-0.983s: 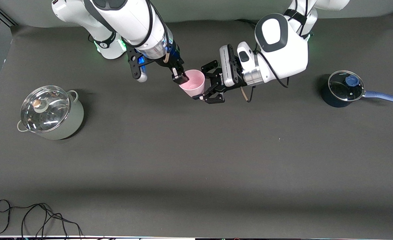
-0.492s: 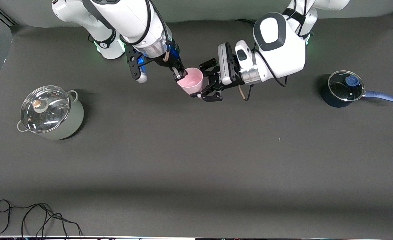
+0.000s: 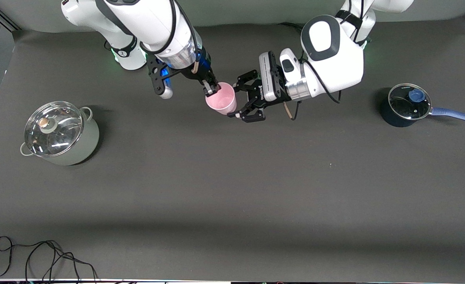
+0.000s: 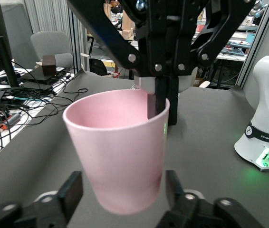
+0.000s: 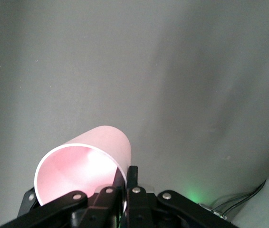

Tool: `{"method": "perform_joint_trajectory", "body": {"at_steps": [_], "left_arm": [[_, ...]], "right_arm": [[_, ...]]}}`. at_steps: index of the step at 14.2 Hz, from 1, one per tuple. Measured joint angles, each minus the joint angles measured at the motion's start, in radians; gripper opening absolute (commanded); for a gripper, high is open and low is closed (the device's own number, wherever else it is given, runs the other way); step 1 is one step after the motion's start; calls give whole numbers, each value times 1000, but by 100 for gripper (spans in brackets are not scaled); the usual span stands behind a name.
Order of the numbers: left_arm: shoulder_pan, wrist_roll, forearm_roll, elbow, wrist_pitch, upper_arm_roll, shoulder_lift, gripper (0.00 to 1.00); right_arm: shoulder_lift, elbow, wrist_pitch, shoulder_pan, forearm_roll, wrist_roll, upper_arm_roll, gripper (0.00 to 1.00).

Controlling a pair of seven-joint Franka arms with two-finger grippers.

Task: Transfer pink cup from left to right arm
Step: 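Open the left gripper and withdraw it while the right gripper pulls the cup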

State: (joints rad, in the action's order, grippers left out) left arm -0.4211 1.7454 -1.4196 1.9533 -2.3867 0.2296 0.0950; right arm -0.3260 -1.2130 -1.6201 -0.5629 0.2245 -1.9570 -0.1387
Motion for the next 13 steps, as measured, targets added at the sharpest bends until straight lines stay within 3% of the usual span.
{"method": "perform_joint_trajectory", "body": {"at_steps": [4, 7, 11, 13], "left_arm": [[55, 0, 21, 4, 5, -9, 2, 99], [188, -13, 137, 10, 148, -16, 28, 99], [436, -265, 363, 0, 499, -23, 73, 100], [541, -415, 483, -19, 610, -24, 76, 100]], "right_arm": [[11, 3, 19, 33, -2, 121, 11, 0], [47, 7, 136, 85, -4, 349, 38, 0], [118, 8, 275, 108, -4, 777, 192, 0], [152, 6, 327, 109, -4, 987, 276, 0]]}}
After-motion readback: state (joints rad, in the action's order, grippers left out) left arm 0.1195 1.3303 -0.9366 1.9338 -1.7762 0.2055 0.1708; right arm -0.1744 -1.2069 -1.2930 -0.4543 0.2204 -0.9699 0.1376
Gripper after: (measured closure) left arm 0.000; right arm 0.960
